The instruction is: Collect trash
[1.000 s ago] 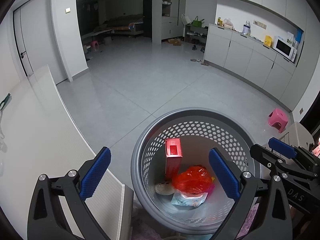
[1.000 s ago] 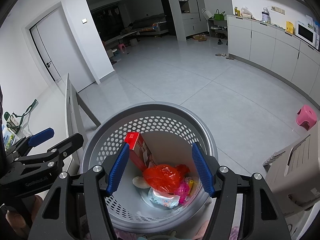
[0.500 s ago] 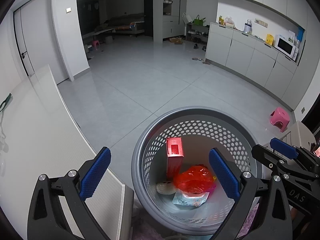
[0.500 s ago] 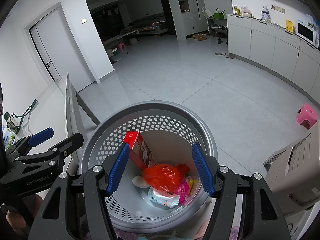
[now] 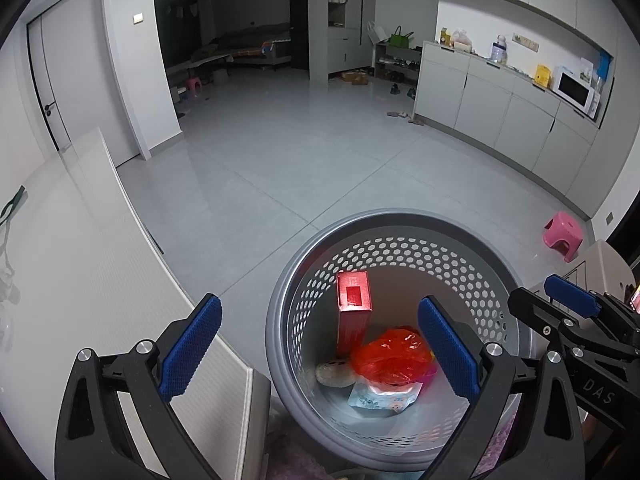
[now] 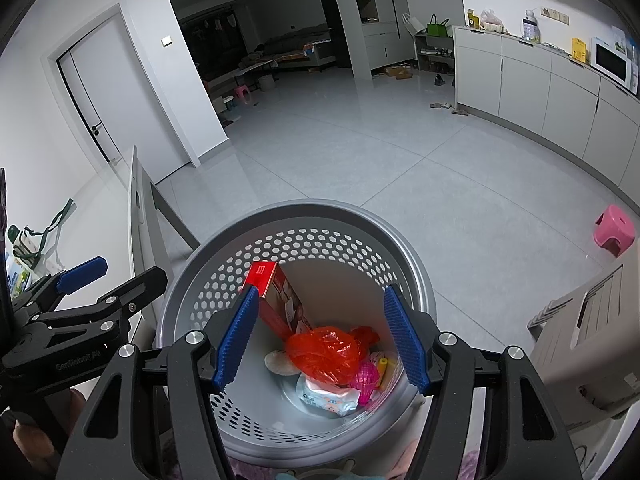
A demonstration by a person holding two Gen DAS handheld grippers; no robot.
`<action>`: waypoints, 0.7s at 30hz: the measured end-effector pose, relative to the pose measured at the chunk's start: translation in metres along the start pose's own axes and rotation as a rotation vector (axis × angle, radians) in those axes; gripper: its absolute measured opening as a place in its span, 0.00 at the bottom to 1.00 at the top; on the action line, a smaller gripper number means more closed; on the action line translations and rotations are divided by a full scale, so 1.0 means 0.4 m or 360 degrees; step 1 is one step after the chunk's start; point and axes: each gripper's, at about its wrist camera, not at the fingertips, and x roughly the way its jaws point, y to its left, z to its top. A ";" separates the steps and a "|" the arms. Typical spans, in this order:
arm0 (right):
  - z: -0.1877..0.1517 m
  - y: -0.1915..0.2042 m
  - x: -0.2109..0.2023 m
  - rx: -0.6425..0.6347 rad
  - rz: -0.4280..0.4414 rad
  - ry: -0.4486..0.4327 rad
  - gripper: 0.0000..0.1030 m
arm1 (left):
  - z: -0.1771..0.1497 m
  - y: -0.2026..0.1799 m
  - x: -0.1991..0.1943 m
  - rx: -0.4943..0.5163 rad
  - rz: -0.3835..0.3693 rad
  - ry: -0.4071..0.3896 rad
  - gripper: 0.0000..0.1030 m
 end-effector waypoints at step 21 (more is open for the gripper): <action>-0.007 0.001 0.004 -0.0001 -0.0001 0.0004 0.60 | -0.003 0.000 0.005 -0.0012 0.0002 0.0008 0.94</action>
